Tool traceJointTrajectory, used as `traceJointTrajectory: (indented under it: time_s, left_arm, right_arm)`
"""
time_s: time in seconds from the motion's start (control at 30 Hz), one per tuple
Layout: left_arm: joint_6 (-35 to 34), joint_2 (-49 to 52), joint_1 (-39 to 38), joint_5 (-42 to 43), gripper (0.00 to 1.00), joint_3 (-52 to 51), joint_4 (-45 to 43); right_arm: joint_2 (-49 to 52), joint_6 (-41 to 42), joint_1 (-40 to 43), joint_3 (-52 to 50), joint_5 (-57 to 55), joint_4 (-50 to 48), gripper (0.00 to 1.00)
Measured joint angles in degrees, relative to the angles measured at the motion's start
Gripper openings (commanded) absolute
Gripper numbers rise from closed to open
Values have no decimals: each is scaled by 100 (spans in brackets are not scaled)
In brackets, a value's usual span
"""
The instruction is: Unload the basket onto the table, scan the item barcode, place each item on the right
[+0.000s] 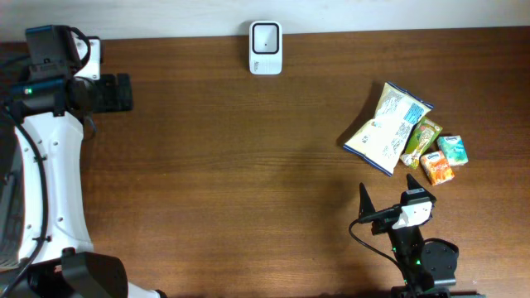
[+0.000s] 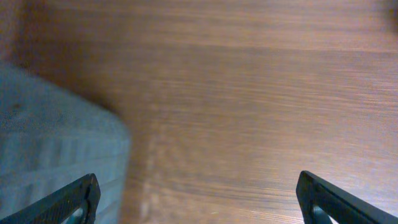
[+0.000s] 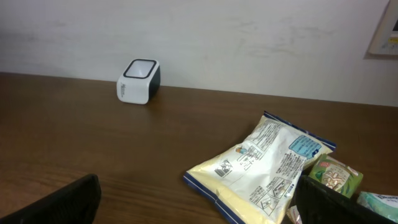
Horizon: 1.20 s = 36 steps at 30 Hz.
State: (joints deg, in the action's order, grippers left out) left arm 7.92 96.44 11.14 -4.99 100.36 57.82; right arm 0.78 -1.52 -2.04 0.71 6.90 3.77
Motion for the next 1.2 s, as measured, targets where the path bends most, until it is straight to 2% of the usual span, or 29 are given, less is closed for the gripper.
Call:
traceJointTrajectory:
  time_s: [0.13, 0.3, 0.43, 0.53, 0.67, 0.8, 0.97, 1.2]
  left_arm:
    - [2, 0, 37, -492, 99, 2, 153]
    - [-262, 0, 46, 76, 99, 0, 984]
    - [-431, -164, 50, 487, 99, -177, 748]
    - [-426, -1010, -68, 640, 99, -1137, -267]
    - [-422, -2612, -96, 1003, 99, -3646, -2750]
    - [-426, -3480, -94, 1434, 99, -5643, -4690]
    - [-424, -4113, -94, 1788, 99, -7128, -5818]
    - [-407, -4992, -94, 1851, 99, -9433, -8660]
  right_arm:
    - [0, 0, 0, 0, 0, 0, 99]
    - [-9, 2, 0, 0, 0, 0, 99]
    - [-9, 0, 0, 0, 0, 2, 99]
    - [-13, -2, 0, 0, 0, 0, 99]
    - [-13, 0, 0, 2, 0, -2, 99]
    - [-15, -2, 0, 2, 0, 4, 99]
    - [-15, 0, -4, 2, 0, 7, 99]
    - [-13, -2, -4, 2, 0, 4, 99]
